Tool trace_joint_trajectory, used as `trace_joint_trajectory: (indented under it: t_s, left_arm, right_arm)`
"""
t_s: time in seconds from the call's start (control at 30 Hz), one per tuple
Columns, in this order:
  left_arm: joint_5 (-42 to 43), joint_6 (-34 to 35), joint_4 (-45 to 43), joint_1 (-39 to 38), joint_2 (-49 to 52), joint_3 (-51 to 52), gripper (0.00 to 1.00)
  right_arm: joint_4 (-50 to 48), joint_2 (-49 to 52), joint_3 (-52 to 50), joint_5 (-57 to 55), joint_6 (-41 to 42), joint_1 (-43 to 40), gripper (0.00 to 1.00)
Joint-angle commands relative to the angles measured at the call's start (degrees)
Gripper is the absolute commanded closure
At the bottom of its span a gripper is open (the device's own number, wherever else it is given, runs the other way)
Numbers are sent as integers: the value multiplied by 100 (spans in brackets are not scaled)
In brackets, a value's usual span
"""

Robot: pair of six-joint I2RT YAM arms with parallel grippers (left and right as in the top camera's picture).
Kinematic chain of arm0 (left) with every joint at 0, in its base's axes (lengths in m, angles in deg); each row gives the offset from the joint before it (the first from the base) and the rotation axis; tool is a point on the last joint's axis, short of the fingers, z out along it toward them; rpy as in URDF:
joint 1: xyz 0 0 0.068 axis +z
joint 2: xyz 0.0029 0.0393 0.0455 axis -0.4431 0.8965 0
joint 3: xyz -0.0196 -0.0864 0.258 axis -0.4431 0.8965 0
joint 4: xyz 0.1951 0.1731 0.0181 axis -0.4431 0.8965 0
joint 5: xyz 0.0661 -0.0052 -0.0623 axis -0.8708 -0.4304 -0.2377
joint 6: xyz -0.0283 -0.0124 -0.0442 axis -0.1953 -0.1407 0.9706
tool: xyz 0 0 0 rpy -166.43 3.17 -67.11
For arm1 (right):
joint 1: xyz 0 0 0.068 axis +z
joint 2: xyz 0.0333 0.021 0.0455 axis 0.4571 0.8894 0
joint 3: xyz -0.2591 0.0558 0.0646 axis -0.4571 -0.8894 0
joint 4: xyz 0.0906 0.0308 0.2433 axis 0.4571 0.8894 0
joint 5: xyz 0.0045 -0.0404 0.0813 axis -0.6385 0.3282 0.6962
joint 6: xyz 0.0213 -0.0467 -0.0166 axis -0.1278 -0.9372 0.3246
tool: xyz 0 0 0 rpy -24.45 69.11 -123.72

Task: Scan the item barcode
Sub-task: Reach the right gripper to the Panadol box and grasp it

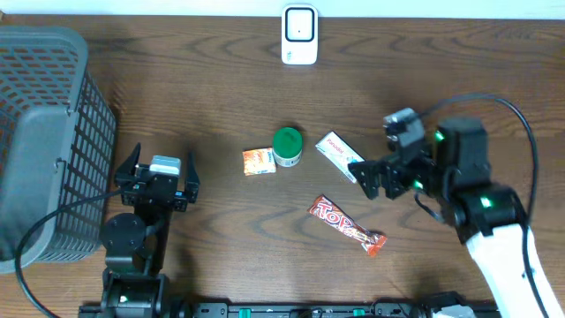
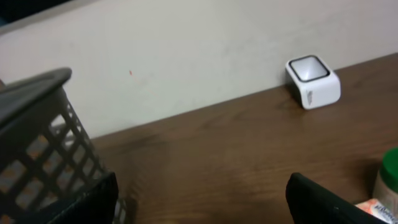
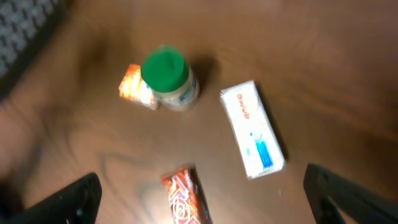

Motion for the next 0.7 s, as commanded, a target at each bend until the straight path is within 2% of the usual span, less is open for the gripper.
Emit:
trace_joint_trajectory:
  t_s: [0.0, 0.13, 0.3, 0.47, 0.67]
  left_arm:
    - [-293, 192, -142, -17, -28, 302, 13]
    - [-306, 216, -433, -17, -28, 660, 13]
    - [-304, 214, -365, -17, -24, 833, 13]
    - [-302, 214, -358, -17, -24, 852, 13]
    - [-302, 214, -66, -17, -24, 852, 13]
  right_arm:
    - [511, 723, 785, -435, -275, 426, 1]
    - [551, 1097, 1019, -319, -271, 610, 1]
    - [264, 1370, 1001, -280, -439, 610, 1]
    - [-9, 1790, 1001, -1137, -509, 614, 1]
    - [-341, 2726, 1001, -1248, -553, 673, 1]
